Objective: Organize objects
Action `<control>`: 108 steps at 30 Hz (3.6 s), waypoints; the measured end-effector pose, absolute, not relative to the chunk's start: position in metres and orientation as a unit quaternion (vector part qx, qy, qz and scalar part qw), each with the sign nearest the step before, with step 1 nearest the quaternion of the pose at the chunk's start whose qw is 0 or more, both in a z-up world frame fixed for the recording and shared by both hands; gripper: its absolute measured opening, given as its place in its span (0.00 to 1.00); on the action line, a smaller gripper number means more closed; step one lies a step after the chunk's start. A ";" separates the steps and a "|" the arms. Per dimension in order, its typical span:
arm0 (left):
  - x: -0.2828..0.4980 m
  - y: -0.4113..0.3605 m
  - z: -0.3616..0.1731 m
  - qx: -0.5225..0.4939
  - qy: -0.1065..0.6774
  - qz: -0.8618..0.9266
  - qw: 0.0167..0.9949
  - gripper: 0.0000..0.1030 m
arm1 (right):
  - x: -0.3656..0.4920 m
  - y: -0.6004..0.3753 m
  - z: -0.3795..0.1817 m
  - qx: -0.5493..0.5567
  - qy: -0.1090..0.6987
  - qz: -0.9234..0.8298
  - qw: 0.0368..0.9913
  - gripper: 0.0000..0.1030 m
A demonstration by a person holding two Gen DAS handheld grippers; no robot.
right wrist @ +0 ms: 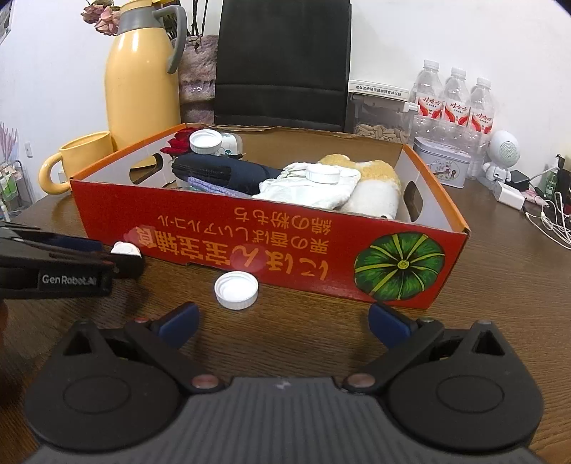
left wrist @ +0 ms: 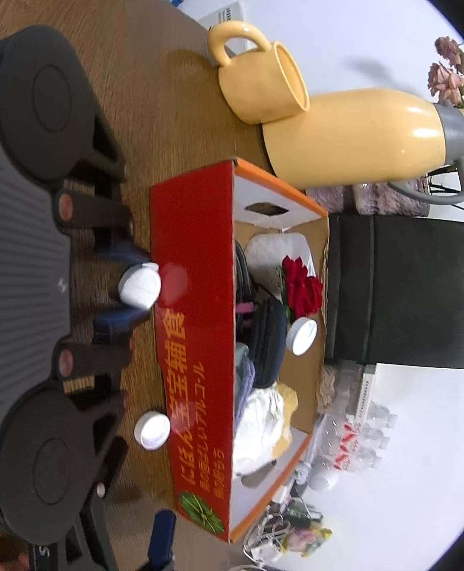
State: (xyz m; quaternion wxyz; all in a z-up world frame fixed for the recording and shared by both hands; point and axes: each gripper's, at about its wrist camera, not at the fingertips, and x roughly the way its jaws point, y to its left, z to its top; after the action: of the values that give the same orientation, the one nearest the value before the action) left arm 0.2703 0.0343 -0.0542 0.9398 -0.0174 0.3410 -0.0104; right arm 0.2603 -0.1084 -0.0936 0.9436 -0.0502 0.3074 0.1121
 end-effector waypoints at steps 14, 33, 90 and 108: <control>0.262 0.058 -0.050 -0.004 0.333 0.011 0.943 0.25 | 0.276 -0.081 -0.096 -0.026 0.322 0.117 0.939 0.64; 0.243 0.050 -0.035 0.010 0.295 0.018 0.955 0.24 | 0.249 -0.081 -0.077 -0.002 0.269 0.130 0.954 0.28; 0.325 0.018 0.022 -0.004 0.240 0.052 0.969 1.00 | 0.325 -0.140 -0.031 -0.019 0.211 0.112 0.971 1.00; 0.177 0.019 0.025 -0.001 0.276 0.058 0.959 1.00 | 0.194 -0.147 -0.009 -0.012 0.235 0.121 0.964 1.00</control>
State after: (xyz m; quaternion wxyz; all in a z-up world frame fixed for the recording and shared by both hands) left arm 0.1769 0.0187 0.0247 0.9594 -0.0014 0.2760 0.0583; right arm 0.1942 -0.1471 -0.0088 0.9643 -0.0120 0.2352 0.1214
